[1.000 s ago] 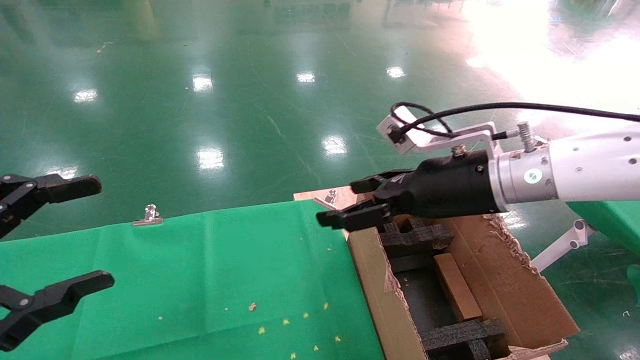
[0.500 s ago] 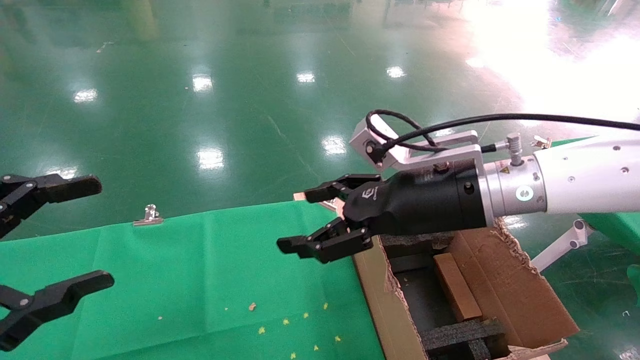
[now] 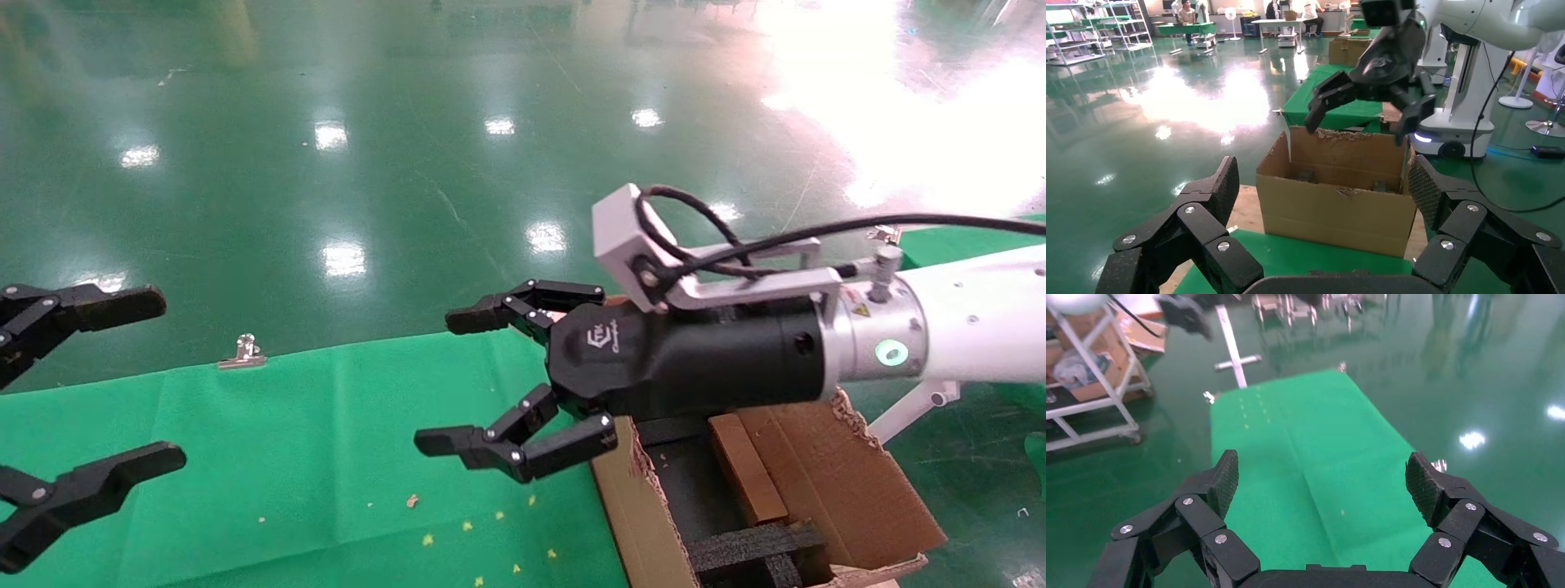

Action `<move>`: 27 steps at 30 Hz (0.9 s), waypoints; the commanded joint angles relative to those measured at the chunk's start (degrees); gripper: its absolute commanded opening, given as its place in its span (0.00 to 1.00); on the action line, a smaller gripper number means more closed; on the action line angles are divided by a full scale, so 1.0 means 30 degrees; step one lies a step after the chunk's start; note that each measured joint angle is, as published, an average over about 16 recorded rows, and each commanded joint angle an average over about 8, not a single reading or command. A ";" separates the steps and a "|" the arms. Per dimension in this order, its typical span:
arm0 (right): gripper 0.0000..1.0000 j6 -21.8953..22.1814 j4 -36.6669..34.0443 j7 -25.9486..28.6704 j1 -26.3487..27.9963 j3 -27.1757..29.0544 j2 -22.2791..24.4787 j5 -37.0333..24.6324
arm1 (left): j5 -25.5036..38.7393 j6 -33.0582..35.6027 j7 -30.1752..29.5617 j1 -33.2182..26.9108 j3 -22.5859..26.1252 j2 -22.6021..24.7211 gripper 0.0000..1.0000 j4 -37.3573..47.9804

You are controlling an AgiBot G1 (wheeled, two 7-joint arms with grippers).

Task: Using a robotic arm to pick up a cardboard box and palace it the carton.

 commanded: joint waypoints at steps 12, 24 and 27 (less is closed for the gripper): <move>1.00 -0.2738 -0.0316 -0.3520 -0.4053 0.5905 -0.0760 0.1158 | 0.0000 0.0000 0.0000 0.0000 0.0000 0.0000 1.00 0.0000; 1.00 -0.3572 -0.0425 -0.4399 -0.5323 0.7752 -0.1006 0.1573 | -0.0003 -0.0006 0.0000 0.0005 -0.0002 -0.0003 1.00 0.0006; 1.00 -0.3491 -0.0415 -0.4326 -0.5184 0.7550 -0.0982 0.1536 | -0.0003 -0.0006 0.0000 0.0005 -0.0002 -0.0003 1.00 0.0006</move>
